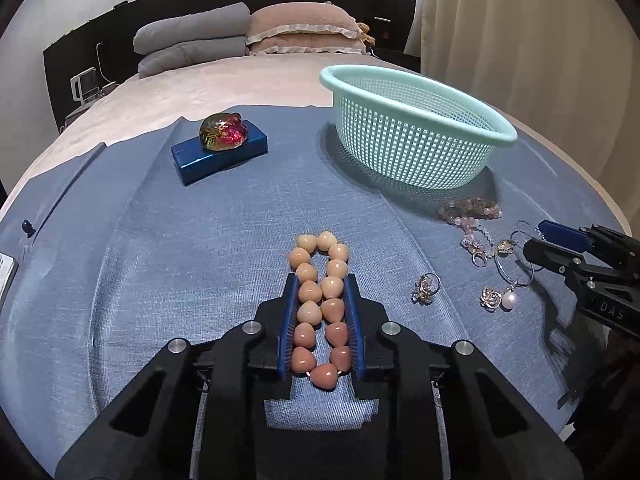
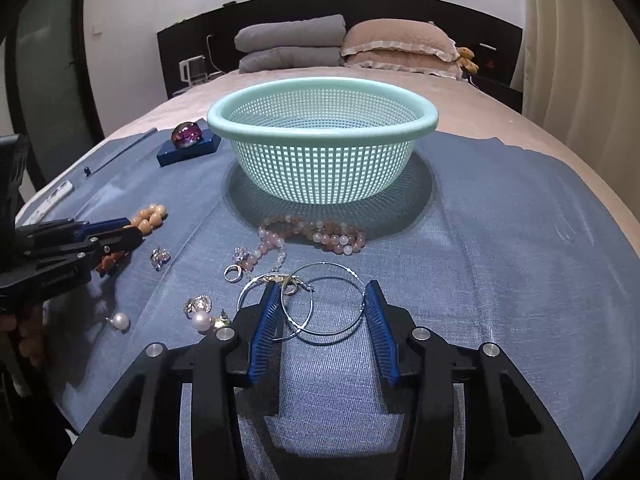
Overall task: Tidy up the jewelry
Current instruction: 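Grasp the peach heart-bead bracelet with the left gripper while the right grasps a silver hoop earring, then carry both items over the mint basket and open both grippers to drop them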
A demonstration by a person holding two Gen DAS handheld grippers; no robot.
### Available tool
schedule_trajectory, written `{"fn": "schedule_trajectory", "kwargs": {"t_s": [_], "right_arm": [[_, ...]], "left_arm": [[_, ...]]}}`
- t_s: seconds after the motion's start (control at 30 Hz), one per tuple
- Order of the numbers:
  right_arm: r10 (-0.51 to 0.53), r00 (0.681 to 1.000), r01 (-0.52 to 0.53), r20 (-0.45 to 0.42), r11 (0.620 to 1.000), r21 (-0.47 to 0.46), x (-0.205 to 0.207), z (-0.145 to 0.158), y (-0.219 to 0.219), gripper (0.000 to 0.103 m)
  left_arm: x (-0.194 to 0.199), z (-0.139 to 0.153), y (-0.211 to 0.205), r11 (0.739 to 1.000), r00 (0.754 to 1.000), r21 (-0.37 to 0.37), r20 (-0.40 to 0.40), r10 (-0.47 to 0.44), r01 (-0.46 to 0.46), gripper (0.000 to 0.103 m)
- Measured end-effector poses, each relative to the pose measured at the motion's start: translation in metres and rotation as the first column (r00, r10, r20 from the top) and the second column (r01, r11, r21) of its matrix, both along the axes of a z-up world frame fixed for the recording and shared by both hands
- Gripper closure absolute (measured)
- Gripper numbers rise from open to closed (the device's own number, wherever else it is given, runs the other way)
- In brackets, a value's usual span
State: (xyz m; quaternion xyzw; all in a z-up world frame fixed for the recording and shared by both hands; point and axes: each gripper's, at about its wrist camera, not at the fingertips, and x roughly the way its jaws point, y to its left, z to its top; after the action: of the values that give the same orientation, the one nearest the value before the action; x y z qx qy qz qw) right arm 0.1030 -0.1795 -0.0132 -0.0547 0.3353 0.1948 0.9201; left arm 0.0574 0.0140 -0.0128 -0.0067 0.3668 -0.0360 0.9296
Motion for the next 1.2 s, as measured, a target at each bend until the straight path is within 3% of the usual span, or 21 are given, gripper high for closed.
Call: {"fn": "schedule_trajectory", "kwargs": {"t_s": [0.1, 0.13, 0.53, 0.6, 0.7, 0.77, 0.8, 0.83, 0.87, 1.2], "right_arm": [[-0.003, 1.0, 0.002, 0.003, 1.0, 0.026, -0.001, 0.006, -0.007, 0.062], [-0.004, 1.0, 0.004, 0.005, 0.999, 0.034, -0.002, 0.008, -0.009, 0.062], [0.011, 1.0, -0.013, 0.022, 0.998, 0.063, -0.009, 0.016, -0.014, 0.062], [0.012, 1.0, -0.014, 0.029, 0.998, 0.061, -0.01, 0.016, -0.015, 0.062], [0.015, 1.0, -0.016, 0.024, 0.998, 0.063, -0.01, 0.016, -0.016, 0.062], [0.017, 1.0, -0.018, 0.021, 0.998, 0.063, -0.01, 0.015, -0.016, 0.062], [0.017, 1.0, -0.019, 0.021, 0.998, 0.063, -0.009, 0.015, -0.015, 0.062], [0.018, 1.0, -0.019, 0.022, 0.998, 0.063, -0.01, 0.015, -0.015, 0.062], [0.02, 1.0, -0.022, 0.021, 0.998, 0.064, -0.01, 0.015, -0.015, 0.062], [0.035, 0.999, -0.037, 0.032, 0.996, 0.081, -0.013, 0.021, -0.015, 0.062]], "left_arm": [[-0.004, 0.005, -0.001, 1.0, 1.0, -0.004, 0.004, -0.003, 0.003, 0.081], [-0.007, 0.008, -0.001, 1.0, 1.0, 0.0, 0.018, -0.003, 0.003, 0.102], [-0.013, 0.009, 0.002, 1.0, 1.0, 0.014, -0.016, 0.004, -0.003, 0.102], [-0.014, 0.01, 0.004, 0.999, 0.999, 0.017, 0.004, 0.035, -0.035, 0.093], [-0.016, 0.013, 0.01, 0.998, 0.998, -0.005, 0.018, 0.056, -0.056, 0.055], [-0.012, 0.01, 0.01, 0.999, 0.999, 0.007, -0.007, 0.052, -0.052, 0.055], [-0.009, 0.007, 0.01, 0.999, 0.998, 0.01, -0.035, 0.045, -0.045, 0.065], [-0.007, 0.003, 0.009, 0.999, 0.998, 0.013, -0.054, 0.041, -0.04, 0.084], [-0.006, 0.001, 0.008, 0.999, 0.997, 0.03, -0.057, 0.044, -0.043, 0.089], [-0.017, 0.02, 0.004, 1.0, 1.0, 0.025, -0.027, 0.016, -0.016, 0.091]]}}
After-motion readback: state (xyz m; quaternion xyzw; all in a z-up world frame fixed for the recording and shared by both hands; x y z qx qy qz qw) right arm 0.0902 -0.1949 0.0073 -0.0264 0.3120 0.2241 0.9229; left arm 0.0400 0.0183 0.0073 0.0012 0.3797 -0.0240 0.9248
